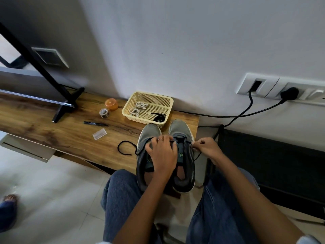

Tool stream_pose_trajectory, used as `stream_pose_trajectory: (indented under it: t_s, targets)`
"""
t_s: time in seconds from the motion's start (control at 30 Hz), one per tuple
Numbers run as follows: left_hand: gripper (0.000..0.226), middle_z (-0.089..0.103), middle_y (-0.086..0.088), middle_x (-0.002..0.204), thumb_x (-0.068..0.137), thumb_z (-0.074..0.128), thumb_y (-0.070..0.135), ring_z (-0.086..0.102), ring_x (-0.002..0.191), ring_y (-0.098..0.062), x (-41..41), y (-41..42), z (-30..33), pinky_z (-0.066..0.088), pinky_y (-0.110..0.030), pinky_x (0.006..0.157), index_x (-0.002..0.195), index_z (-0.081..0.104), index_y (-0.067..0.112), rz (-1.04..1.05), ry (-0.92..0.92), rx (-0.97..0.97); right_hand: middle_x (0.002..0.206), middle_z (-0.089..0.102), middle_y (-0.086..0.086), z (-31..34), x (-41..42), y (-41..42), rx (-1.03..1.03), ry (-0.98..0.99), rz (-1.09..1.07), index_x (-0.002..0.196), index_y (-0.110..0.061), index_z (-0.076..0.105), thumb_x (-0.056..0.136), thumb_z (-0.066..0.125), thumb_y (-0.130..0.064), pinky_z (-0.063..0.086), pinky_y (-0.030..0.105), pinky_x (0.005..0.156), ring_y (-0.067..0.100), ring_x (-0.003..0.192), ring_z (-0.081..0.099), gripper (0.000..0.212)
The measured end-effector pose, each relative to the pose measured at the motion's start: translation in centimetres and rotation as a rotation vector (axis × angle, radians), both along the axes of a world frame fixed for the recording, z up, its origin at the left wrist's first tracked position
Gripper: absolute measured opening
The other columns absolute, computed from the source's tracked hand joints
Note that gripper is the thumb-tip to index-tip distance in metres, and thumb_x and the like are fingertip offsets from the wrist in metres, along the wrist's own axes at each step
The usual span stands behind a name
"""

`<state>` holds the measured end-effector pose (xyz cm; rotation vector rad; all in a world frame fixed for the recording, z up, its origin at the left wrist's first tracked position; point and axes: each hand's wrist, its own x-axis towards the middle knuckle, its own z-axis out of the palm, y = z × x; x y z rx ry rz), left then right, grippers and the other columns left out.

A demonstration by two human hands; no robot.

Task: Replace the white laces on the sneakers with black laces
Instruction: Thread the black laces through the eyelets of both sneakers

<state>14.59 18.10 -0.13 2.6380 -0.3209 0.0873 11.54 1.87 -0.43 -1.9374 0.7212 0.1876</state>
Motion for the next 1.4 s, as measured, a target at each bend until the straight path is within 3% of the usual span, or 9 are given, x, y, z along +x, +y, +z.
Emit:
stream_pose_trajectory:
  t_s: [0.1, 0.23, 0.37, 0.53, 0.6, 0.9, 1.0, 1.17, 1.4]
  targets:
    - [0.019, 0.060, 0.005, 0.112, 0.095, 0.050, 0.033, 0.044, 0.117, -0.019, -1.8, -0.3, -0.1, 0.020, -0.040, 0.099, 0.110, 0.059, 0.026, -0.064, 0.008, -0.047, 0.068, 0.063, 0.013, 1.5, -1.0, -0.4, 0.013, -0.030, -0.004, 0.079, 0.006, 0.069, 0.090, 0.064, -0.026, 0.036, 0.028, 0.062, 0.016, 0.060, 0.049, 0.034]
    - [0.029, 0.058, 0.003, 0.126, 0.096, 0.049, 0.030, 0.040, 0.126, -0.022, -2.6, -0.3, -0.7, 0.022, -0.042, 0.104, 0.124, 0.056, 0.027, -0.114, 0.100, 0.057, 0.070, 0.065, 0.001, 3.7, -2.3, -0.2, 0.031, -0.063, 0.011, 0.078, 0.006, 0.070, 0.090, 0.063, -0.021, 0.039, 0.026, 0.064, 0.008, 0.064, 0.054, 0.030]
    - [0.032, 0.057, 0.004, 0.127, 0.097, 0.046, 0.036, 0.040, 0.125, -0.022, -2.7, 0.0, -0.6, 0.023, -0.041, 0.105, 0.128, 0.052, 0.031, -0.129, 0.106, 0.117, 0.080, 0.071, -0.001, 5.5, -4.0, 0.0, 0.079, -0.078, 0.034, 0.077, 0.003, 0.071, 0.091, 0.062, -0.020, 0.042, 0.024, 0.074, 0.005, 0.081, 0.062, 0.029]
    - [0.031, 0.059, 0.000, 0.123, 0.095, 0.048, 0.037, 0.044, 0.121, -0.024, -2.8, -0.2, -0.4, 0.025, -0.043, 0.104, 0.125, 0.055, 0.030, -0.119, 0.107, 0.110, 0.064, 0.063, -0.004, 9.4, -5.9, 0.3, 0.108, -0.114, 0.068, 0.086, -0.007, 0.073, 0.094, 0.059, -0.018, 0.042, 0.009, 0.063, -0.006, 0.062, 0.058, 0.020]
    - [0.030, 0.060, -0.001, 0.121, 0.095, 0.048, 0.037, 0.044, 0.121, -0.026, -2.8, -0.3, -0.5, 0.024, -0.044, 0.104, 0.124, 0.057, 0.029, -0.115, 0.109, 0.099, 0.063, 0.062, -0.003, 11.0, -6.5, 0.1, 0.118, -0.141, 0.063, 0.086, -0.010, 0.073, 0.093, 0.059, -0.019, 0.043, 0.006, 0.059, -0.001, 0.061, 0.057, 0.018]
    - [0.033, 0.055, -0.002, 0.128, 0.099, 0.041, 0.038, 0.039, 0.125, -0.025, -2.7, -0.1, 0.2, 0.021, -0.043, 0.106, 0.129, 0.051, 0.032, -0.134, 0.182, 0.131, 0.066, 0.063, 0.002, 18.2, -8.9, -0.2, 0.207, -0.375, 0.028, 0.080, -0.017, 0.075, 0.081, 0.065, -0.032, 0.044, 0.028, 0.081, 0.011, 0.069, 0.058, 0.018]
    - [0.031, 0.054, 0.000, 0.128, 0.099, 0.040, 0.036, 0.040, 0.124, -0.023, -2.7, 0.0, 0.4, 0.021, -0.041, 0.106, 0.129, 0.049, 0.033, -0.137, 0.192, 0.136, 0.065, 0.063, 0.000, 21.1, -10.2, -0.5, 0.318, -0.496, -0.027, 0.089, -0.011, 0.071, 0.080, 0.059, -0.028, 0.046, 0.025, 0.076, 0.006, 0.063, 0.056, 0.023]
    - [0.037, 0.058, 0.004, 0.125, 0.096, 0.050, 0.028, 0.052, 0.118, -0.016, -2.7, 0.3, 0.3, 0.023, -0.037, 0.106, 0.132, 0.043, 0.027, -0.104, 0.175, 0.076, 0.085, 0.069, 0.002, 24.5, -11.7, -0.9, 0.435, -0.714, -0.108, 0.077, -0.015, 0.077, 0.081, 0.056, -0.020, 0.049, 0.018, 0.063, 0.004, 0.060, 0.052, 0.021]
    - [0.036, 0.061, -0.002, 0.119, 0.097, 0.048, 0.038, 0.057, 0.110, -0.020, -1.9, -0.2, 0.4, 0.031, -0.035, 0.101, 0.125, 0.056, 0.017, -0.036, 0.208, 0.196, 0.066, 0.059, -0.006, 25.6, -12.0, 0.1, 0.631, -0.833, -0.048, 0.101, -0.021, 0.074, 0.088, 0.048, -0.021, 0.047, 0.019, 0.061, 0.009, 0.063, 0.054, 0.030]
